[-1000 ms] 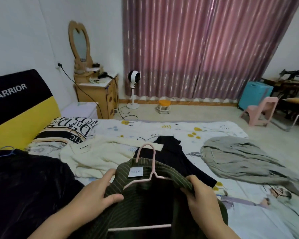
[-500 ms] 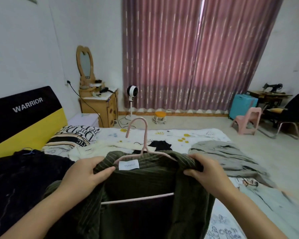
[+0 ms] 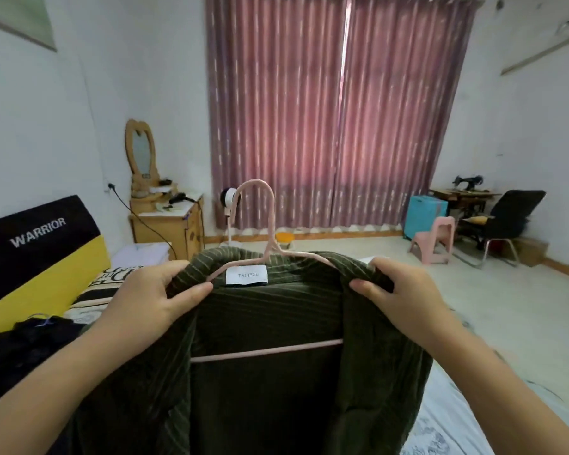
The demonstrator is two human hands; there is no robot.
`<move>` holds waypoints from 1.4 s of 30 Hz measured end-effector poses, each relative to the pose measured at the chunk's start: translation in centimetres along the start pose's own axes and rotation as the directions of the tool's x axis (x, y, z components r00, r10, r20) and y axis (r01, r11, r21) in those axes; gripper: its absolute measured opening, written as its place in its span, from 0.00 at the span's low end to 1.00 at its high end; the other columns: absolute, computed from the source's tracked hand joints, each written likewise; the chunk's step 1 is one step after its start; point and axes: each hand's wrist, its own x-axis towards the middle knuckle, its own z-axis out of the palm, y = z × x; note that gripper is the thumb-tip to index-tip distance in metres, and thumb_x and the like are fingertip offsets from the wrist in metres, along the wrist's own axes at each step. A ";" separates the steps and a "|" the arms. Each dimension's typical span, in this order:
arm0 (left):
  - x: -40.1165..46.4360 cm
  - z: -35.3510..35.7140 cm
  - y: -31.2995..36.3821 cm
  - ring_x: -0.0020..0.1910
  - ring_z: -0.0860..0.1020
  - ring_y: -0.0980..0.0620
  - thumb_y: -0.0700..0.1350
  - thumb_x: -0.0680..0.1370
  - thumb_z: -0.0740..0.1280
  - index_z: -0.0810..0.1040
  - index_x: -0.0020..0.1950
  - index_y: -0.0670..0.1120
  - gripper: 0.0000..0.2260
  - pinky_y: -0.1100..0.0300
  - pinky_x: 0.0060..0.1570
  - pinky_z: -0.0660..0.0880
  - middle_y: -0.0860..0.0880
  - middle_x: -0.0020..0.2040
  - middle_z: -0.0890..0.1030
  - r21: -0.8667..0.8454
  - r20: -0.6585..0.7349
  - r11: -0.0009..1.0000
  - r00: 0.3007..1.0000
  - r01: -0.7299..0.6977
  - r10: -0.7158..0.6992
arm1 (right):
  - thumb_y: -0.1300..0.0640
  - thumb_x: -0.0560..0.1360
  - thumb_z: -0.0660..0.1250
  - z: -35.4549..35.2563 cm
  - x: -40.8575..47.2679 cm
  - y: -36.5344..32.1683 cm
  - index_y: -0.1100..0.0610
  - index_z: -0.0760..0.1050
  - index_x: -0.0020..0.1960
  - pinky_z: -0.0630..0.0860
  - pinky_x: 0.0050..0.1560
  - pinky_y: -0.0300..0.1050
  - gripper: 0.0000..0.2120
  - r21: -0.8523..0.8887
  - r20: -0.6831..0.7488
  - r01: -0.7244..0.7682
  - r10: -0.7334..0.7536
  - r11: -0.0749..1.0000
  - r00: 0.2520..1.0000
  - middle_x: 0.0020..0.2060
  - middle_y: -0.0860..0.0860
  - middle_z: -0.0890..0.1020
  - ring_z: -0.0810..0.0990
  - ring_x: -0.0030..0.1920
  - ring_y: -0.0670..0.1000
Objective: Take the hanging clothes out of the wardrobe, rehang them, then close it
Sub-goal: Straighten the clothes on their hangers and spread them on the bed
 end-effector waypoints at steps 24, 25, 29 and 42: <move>-5.9 7.6 8.1 0.37 0.72 0.60 0.56 0.73 0.68 0.71 0.39 0.55 0.08 0.64 0.34 0.65 0.55 0.37 0.75 -0.189 0.552 0.920 0.737 -0.344 0.389 | 0.58 0.72 0.70 -7.6 -22.9 0.2 0.64 0.75 0.37 0.68 0.31 0.51 0.10 -0.231 -0.631 -0.431 0.203 0.872 0.749 0.29 0.55 0.76 0.74 0.30 0.56; -6.1 8.4 9.1 0.36 0.72 0.60 0.55 0.73 0.67 0.71 0.38 0.55 0.09 0.65 0.34 0.64 0.55 0.36 0.74 -0.206 0.566 0.913 0.719 -0.351 0.404 | 0.55 0.72 0.70 -8.5 -23.9 0.6 0.64 0.75 0.37 0.69 0.32 0.53 0.12 -0.231 -0.647 -0.442 0.203 0.867 0.735 0.29 0.56 0.77 0.75 0.30 0.57; -6.2 11.6 11.4 0.42 0.74 0.55 0.54 0.79 0.59 0.74 0.44 0.49 0.11 0.59 0.43 0.69 0.52 0.41 0.77 -0.210 0.647 0.898 0.633 -0.387 0.424 | 0.45 0.71 0.64 -11.3 -27.0 2.1 0.59 0.74 0.37 0.66 0.30 0.42 0.17 -0.226 -0.684 -0.463 0.199 0.857 0.702 0.29 0.51 0.75 0.74 0.30 0.53; -8.9 26.7 23.7 0.32 0.69 0.58 0.51 0.78 0.63 0.67 0.32 0.54 0.15 0.62 0.34 0.63 0.53 0.31 0.71 -0.377 0.621 0.847 0.576 -0.375 0.532 | 0.41 0.68 0.59 -22.7 -32.9 17.0 0.63 0.77 0.41 0.71 0.37 0.54 0.25 -0.205 -0.696 -0.604 0.319 0.770 0.644 0.33 0.60 0.79 0.75 0.36 0.60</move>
